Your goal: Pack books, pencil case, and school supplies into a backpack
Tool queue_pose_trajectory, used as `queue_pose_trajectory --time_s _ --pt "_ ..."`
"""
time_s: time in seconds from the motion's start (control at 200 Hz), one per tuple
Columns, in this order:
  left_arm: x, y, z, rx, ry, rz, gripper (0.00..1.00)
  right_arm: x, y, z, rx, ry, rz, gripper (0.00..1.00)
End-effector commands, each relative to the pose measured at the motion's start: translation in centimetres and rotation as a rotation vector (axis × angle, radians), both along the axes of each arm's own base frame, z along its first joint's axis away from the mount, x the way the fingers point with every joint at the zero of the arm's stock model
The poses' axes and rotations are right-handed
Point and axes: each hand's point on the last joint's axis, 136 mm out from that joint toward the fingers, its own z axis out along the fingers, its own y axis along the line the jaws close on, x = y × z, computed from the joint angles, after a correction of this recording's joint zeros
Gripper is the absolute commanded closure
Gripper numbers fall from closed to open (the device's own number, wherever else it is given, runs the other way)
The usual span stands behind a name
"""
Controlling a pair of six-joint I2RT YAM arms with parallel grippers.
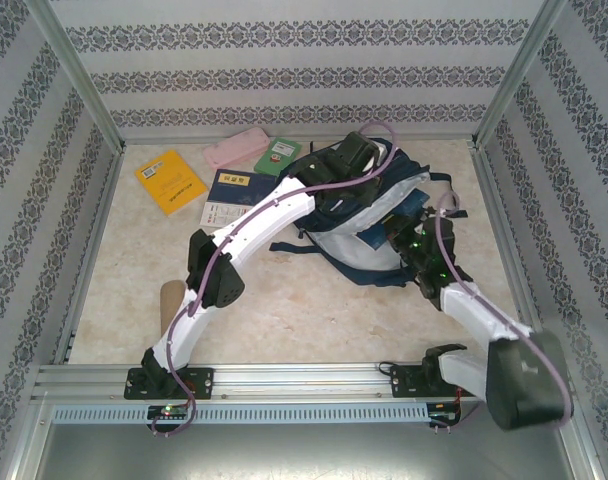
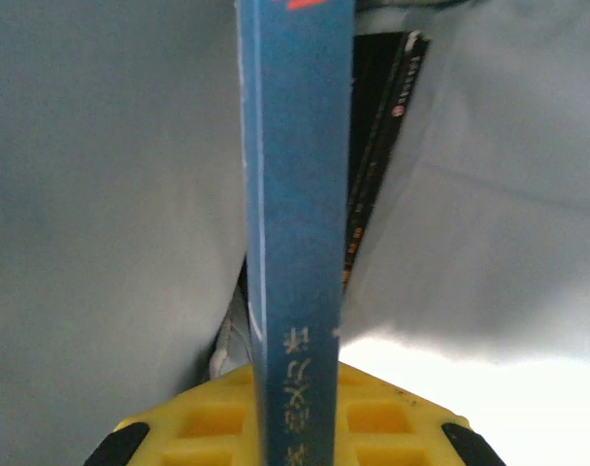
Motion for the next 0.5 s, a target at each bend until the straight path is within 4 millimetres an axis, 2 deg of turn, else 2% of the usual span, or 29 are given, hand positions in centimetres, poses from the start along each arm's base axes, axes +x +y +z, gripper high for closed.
queue_pose_trajectory --time_s 0.0,0.225,0.4,0.5 --pt "0.4 1.4 10.0 -0.217 -0.108 0.051 1.0 4.0 0.8 6.0 0.058 -0.242 -0.075 1.0" --pt "0.4 1.0 11.4 -0.283 -0.098 0.048 1.0 9.0 3.5 4.0 0.128 -0.232 -0.133 1.0" --pt "0.2 0.8 12.2 -0.308 -0.102 0.04 1.0 13.0 5.2 0.8 0.236 -0.185 -0.159 1.0" --pt "0.2 0.9 12.2 -0.309 -0.101 0.039 1.0 14.7 6.3 -0.9 0.223 -0.151 -0.159 1.0"
